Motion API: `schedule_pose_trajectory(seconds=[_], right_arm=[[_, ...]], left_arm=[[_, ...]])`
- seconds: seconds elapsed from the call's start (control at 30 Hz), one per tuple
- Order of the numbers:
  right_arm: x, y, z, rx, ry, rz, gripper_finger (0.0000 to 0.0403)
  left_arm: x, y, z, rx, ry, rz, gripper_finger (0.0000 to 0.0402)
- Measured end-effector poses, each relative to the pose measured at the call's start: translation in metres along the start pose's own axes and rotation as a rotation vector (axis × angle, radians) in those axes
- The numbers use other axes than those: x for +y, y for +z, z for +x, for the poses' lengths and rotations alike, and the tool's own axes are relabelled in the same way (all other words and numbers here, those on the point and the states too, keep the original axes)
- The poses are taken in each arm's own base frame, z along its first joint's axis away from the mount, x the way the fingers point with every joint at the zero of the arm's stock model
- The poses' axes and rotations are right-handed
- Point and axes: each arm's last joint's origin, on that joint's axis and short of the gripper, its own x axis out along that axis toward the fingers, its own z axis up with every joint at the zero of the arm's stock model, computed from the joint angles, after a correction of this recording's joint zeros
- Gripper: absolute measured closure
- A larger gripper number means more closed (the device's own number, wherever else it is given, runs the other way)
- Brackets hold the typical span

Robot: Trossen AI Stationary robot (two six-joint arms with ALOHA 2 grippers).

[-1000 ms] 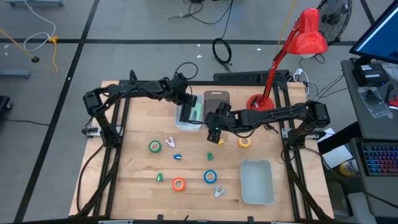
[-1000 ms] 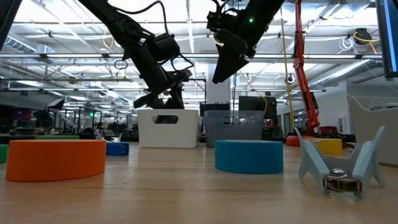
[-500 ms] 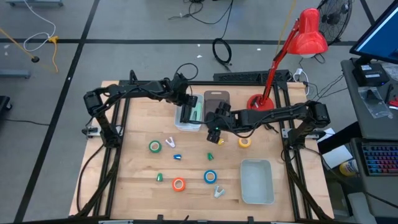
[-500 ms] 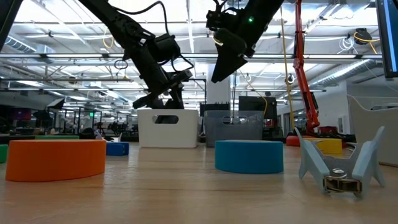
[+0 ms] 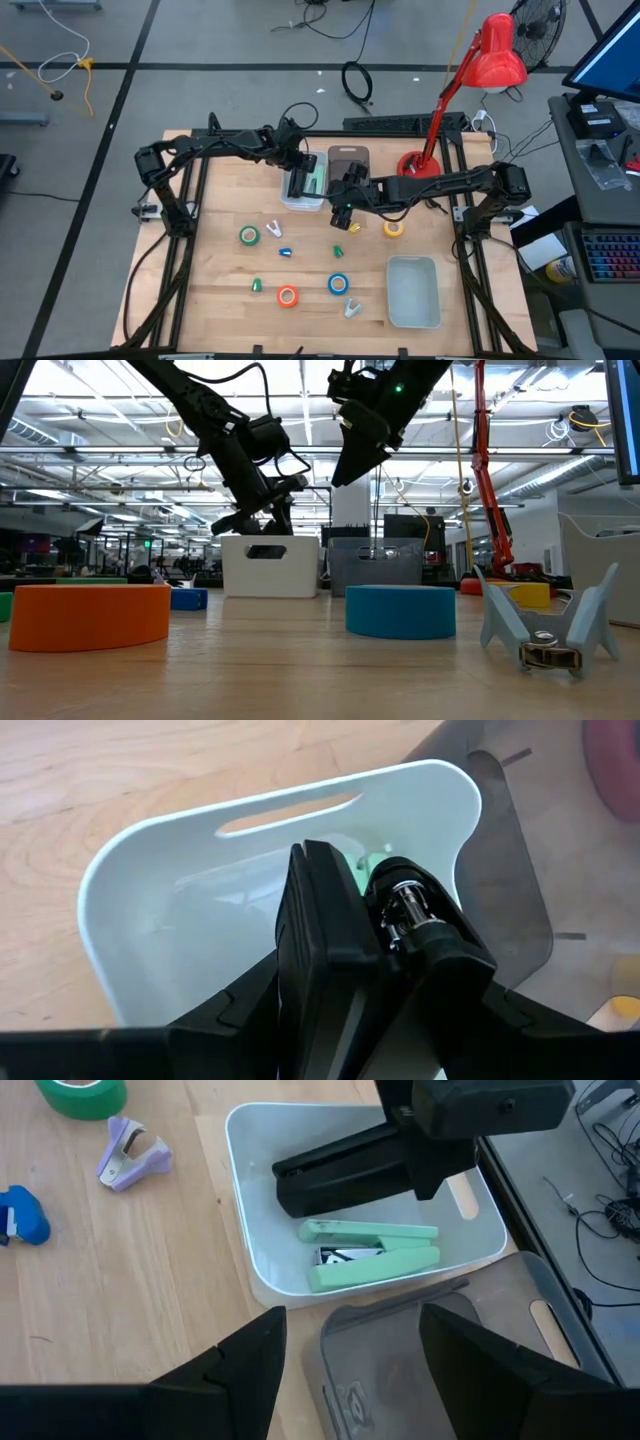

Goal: Pick and place Stapler, Stapler remover, tape
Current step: Put the black stapler into the white bin

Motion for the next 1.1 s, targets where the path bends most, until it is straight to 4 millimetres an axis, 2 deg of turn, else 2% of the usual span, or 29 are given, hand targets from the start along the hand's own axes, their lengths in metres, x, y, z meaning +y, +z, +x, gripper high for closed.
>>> schedule_pose_trajectory(seconds=[0.37,0.8,1.1], right_arm=[[0.000,0.000,0.000,0.000,0.000,0.003,0.0179],[0.000,0.000,0.000,0.000,0.000,0.003,0.0179],[0.000,0.000,0.000,0.000,0.000,0.003,0.0179]], left_arm=[[-0.004,-0.005,0.022,0.004,-0.019,0.038,0.0165],[-0.006,-0.007,0.022,-0.020,0.020,0.113,0.0121],[-0.006,-0.002,0.006,-0.069,0.030,0.107,0.0148]])
